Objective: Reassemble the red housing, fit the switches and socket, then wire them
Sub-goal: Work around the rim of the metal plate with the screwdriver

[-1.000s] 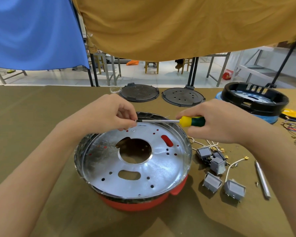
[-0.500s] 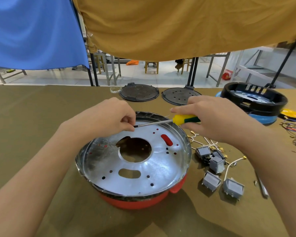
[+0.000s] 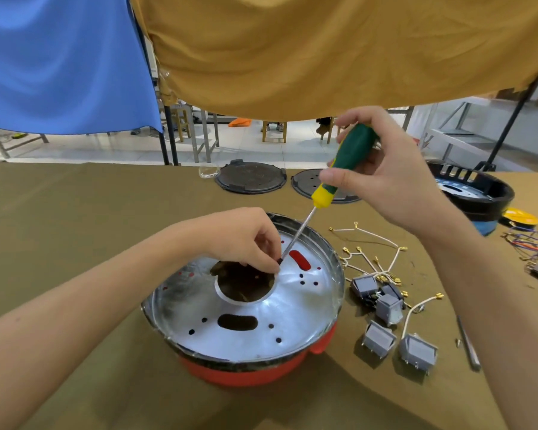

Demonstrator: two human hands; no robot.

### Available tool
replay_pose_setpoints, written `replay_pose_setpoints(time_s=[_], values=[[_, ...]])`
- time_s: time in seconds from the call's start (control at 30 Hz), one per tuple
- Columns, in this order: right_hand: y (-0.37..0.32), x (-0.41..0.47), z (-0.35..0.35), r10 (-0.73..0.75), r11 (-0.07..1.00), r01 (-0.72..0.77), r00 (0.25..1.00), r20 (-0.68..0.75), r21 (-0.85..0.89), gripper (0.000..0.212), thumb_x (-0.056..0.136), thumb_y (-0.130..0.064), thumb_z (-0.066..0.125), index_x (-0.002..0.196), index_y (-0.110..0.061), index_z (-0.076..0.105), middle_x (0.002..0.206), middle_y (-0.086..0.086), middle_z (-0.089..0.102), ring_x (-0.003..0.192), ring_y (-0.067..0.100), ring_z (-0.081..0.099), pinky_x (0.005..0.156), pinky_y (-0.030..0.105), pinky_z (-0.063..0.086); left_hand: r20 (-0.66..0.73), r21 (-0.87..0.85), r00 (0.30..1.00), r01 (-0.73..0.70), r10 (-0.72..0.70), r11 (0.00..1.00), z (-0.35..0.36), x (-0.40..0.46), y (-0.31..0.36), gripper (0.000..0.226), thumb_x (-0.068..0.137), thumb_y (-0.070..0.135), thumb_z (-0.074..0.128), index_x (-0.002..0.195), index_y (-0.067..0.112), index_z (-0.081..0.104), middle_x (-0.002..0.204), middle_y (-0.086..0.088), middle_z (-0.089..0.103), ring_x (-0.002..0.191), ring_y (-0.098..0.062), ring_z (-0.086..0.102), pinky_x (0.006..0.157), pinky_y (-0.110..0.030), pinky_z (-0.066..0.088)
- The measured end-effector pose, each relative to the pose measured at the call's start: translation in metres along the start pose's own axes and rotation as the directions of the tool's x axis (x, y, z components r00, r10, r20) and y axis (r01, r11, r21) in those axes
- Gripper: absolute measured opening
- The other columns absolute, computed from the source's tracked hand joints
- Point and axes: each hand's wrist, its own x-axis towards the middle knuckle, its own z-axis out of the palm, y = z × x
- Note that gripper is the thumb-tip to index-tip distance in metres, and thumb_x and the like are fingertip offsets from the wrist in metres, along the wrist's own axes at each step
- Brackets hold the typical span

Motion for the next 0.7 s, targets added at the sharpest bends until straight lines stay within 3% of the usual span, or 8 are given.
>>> replay_pose_setpoints(time_s=[0.13,0.27,0.37,0.47,0.57,0.7], values=[[-0.005,0.005,0.009,0.033,0.985,-0.015,0.995,-0.099,0.174,0.058,0.087,-0.010,0.073,0.134,-0.023,0.043,0.114,0.016,0.054,0.091,0.036,0.064,0.085,0.045,0.058,-0.041,-0.072,0.998,-0.056,0.054,0.996,0.007,0.011,0.015,0.014,0.083,0.031,0.077,0.075,0.020,0.072,0.071,0.000,0.071,0.069,-0.024,0.066,0.071,-0.041,0.056],[-0.011,0.009,0.008,0.016,0.982,0.012,0.989,-0.147,0.190,0.056,0.090,-0.010,0.069,0.136,-0.026,0.043,0.112,0.023,0.059,0.093,0.038,0.064,0.083,0.045,0.058,-0.143,-0.075,0.985,-0.110,0.098,0.991,0.014,0.027,0.024,0.014,0.083,0.029,0.078,0.074,0.019,0.073,0.066,0.007,0.069,0.057,-0.003,0.059,0.062,-0.024,0.050],[-0.011,0.006,0.007,0.013,0.985,0.010,0.992,-0.129,0.171,0.055,0.091,-0.007,0.068,0.137,-0.025,0.043,0.111,0.022,0.059,0.094,0.036,0.064,0.082,0.040,0.059,-0.160,-0.084,0.981,-0.121,0.106,0.989,0.020,0.036,0.026,0.013,0.082,0.025,0.079,0.075,0.016,0.073,0.067,0.008,0.070,0.057,0.001,0.060,0.064,-0.023,0.052],[-0.009,0.006,0.007,0.019,0.986,-0.002,0.994,-0.105,0.164,0.056,0.092,-0.005,0.067,0.138,-0.025,0.043,0.110,0.015,0.060,0.093,0.034,0.064,0.082,0.035,0.060,-0.133,-0.105,0.984,-0.128,0.114,0.986,0.025,0.041,0.025,0.013,0.082,0.025,0.080,0.073,0.019,0.072,0.057,0.017,0.064,0.053,0.005,0.057,0.057,-0.011,0.044],[-0.007,0.006,0.009,0.020,0.987,-0.006,0.996,-0.088,0.160,0.056,0.091,-0.004,0.066,0.138,-0.025,0.044,0.108,0.011,0.060,0.093,0.036,0.063,0.082,0.038,0.059,-0.126,-0.121,0.986,-0.121,0.106,0.985,0.026,0.044,0.022,0.012,0.082,0.026,0.080,0.078,0.016,0.074,0.058,0.019,0.063,0.054,0.004,0.056,0.057,-0.011,0.044],[-0.006,0.007,0.010,0.022,0.988,-0.008,0.996,-0.089,0.156,0.056,0.091,-0.004,0.067,0.138,-0.025,0.044,0.111,0.019,0.060,0.095,0.038,0.063,0.083,0.042,0.059,-0.112,-0.108,0.987,-0.124,0.112,0.986,0.024,0.045,0.021,0.012,0.083,0.027,0.079,0.077,0.018,0.074,0.057,0.022,0.061,0.054,0.005,0.055,0.059,-0.013,0.045]])
